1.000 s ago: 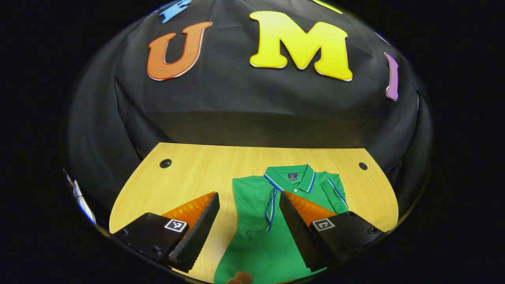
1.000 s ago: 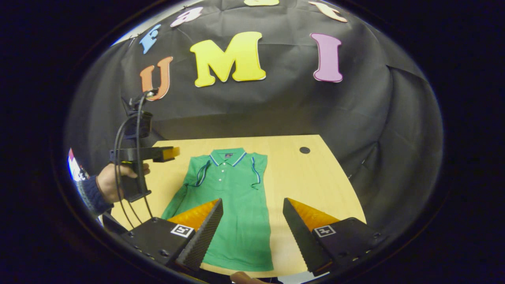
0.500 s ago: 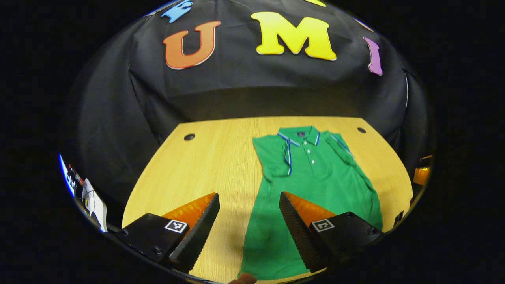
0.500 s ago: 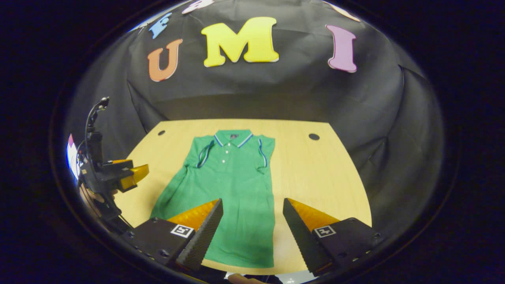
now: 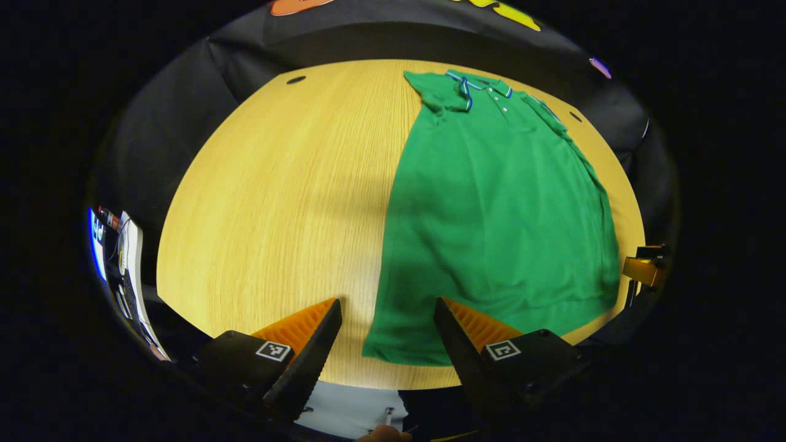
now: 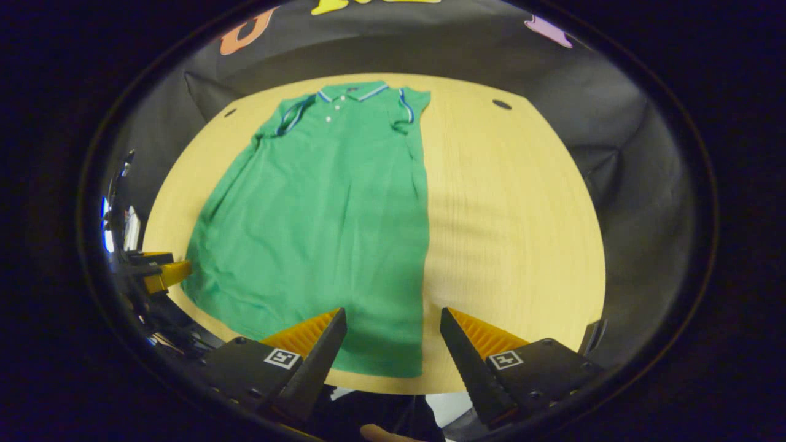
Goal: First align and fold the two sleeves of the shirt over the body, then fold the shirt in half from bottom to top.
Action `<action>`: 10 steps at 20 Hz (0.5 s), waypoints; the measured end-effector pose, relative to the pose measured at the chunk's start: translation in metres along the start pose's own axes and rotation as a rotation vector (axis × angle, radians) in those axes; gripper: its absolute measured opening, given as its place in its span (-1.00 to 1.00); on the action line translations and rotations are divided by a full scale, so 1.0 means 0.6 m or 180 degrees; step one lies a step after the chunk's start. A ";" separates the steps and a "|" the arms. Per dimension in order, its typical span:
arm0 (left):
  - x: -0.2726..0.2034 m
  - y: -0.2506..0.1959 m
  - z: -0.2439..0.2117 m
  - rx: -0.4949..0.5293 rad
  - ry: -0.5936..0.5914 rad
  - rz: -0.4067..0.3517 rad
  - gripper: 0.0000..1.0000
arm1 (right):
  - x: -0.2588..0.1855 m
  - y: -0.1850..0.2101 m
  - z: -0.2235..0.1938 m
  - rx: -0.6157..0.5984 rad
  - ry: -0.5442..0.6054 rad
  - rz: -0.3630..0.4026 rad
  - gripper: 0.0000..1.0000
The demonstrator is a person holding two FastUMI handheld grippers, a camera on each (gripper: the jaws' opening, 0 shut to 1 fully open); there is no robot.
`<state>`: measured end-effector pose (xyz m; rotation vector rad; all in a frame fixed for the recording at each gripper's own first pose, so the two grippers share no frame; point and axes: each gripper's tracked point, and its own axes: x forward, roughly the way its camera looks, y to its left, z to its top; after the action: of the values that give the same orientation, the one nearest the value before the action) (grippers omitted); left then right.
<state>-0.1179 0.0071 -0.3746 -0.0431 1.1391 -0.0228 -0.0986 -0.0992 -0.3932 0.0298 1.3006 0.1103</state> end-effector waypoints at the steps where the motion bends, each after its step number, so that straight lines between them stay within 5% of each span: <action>1: -0.003 0.003 -0.011 0.0008 0.0085 -0.0002 0.98 | 0.008 -0.007 -0.017 0.0029 0.0105 -0.0047 0.91; 3: -0.008 0.003 -0.020 0.0018 0.0187 -0.0014 0.98 | 0.021 -0.020 -0.048 0.0110 0.0348 -0.0163 0.92; 10: 0.001 -0.014 -0.032 -0.0012 0.0522 -0.0079 0.91 | 0.037 -0.001 -0.072 0.0286 0.0715 -0.0013 0.88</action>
<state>-0.1349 -0.0016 -0.3826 -0.0595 1.3025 -0.0470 -0.1344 -0.0996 -0.4261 0.0938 1.5294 0.0526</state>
